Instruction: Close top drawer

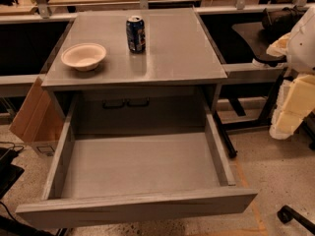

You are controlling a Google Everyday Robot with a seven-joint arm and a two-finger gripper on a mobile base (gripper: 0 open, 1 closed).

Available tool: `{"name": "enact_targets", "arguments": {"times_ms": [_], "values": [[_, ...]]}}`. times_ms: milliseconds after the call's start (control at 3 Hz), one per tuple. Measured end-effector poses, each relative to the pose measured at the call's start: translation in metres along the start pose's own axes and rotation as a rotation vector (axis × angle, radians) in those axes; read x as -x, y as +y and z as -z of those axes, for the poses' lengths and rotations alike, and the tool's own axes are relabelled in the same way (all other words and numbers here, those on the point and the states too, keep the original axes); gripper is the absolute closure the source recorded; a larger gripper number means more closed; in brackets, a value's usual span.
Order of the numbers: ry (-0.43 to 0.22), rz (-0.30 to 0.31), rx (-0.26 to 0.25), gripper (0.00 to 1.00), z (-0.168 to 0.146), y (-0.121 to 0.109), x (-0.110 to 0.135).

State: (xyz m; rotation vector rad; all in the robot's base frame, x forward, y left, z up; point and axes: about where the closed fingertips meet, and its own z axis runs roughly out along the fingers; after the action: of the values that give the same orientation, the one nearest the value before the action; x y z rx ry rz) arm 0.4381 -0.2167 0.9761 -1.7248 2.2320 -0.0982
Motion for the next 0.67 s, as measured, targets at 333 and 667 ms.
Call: {"name": "enact_targets", "arguments": {"times_ms": [333, 667], "values": [[0.0, 0.0, 0.0, 0.0, 0.0, 0.0, 0.0], [-0.004, -0.012, 0.004, 0.11, -0.0078, 0.0094, -0.0051]]}}
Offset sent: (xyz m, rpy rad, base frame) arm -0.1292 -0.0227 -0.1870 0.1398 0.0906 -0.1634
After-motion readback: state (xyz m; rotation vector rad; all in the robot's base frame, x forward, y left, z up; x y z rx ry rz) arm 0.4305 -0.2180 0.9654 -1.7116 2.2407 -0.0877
